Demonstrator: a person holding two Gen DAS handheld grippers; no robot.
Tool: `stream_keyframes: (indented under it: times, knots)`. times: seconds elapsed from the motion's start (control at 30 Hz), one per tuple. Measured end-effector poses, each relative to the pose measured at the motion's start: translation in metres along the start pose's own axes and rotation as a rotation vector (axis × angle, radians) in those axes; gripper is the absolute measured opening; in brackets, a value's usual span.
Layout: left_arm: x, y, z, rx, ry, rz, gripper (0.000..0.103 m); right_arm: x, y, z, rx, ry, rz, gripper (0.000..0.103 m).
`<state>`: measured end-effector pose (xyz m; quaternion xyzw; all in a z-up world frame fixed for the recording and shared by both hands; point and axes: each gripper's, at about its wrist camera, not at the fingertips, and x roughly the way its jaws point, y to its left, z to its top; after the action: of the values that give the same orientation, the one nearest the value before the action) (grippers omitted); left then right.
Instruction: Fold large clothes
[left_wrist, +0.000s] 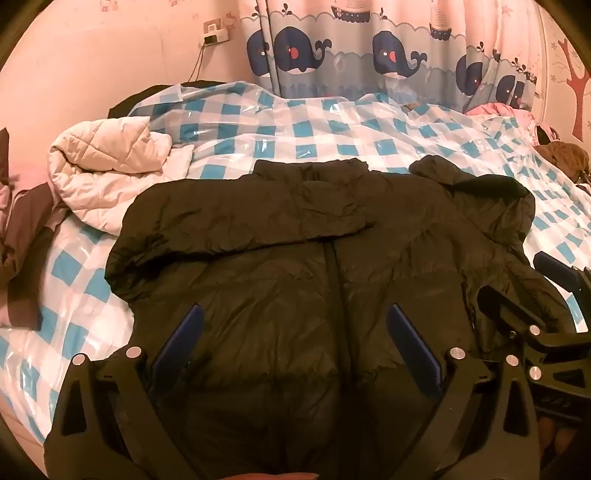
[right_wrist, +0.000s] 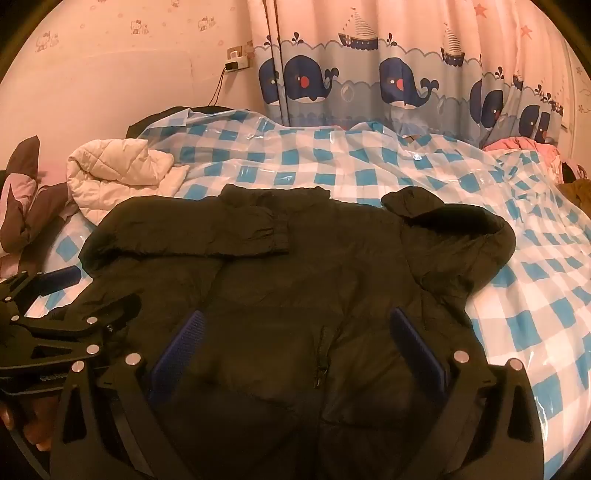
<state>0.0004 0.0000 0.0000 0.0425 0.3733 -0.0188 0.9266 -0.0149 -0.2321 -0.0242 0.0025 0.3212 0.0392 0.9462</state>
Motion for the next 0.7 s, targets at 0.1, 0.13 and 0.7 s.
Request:
stream_keyframes:
  times: [0.1, 0.13, 0.7]
  knots:
    - [-0.0018, -0.0032, -0.0012, 0.016, -0.022, 0.019, 0.095, 0.0011, 0.0005, -0.0002, -0.008, 0.009, -0.007, 0.096]
    - [-0.0018, -0.0036, -0.0014, 0.015, -0.021, 0.018, 0.095, 0.0015, 0.0006, -0.0002, -0.007, 0.01, -0.007, 0.096]
    - [0.0024, 0.0014, -0.0031, 0.005, -0.001, 0.015, 0.095, 0.0001, 0.0009, -0.0002, -0.005, 0.006, -0.005, 0.096]
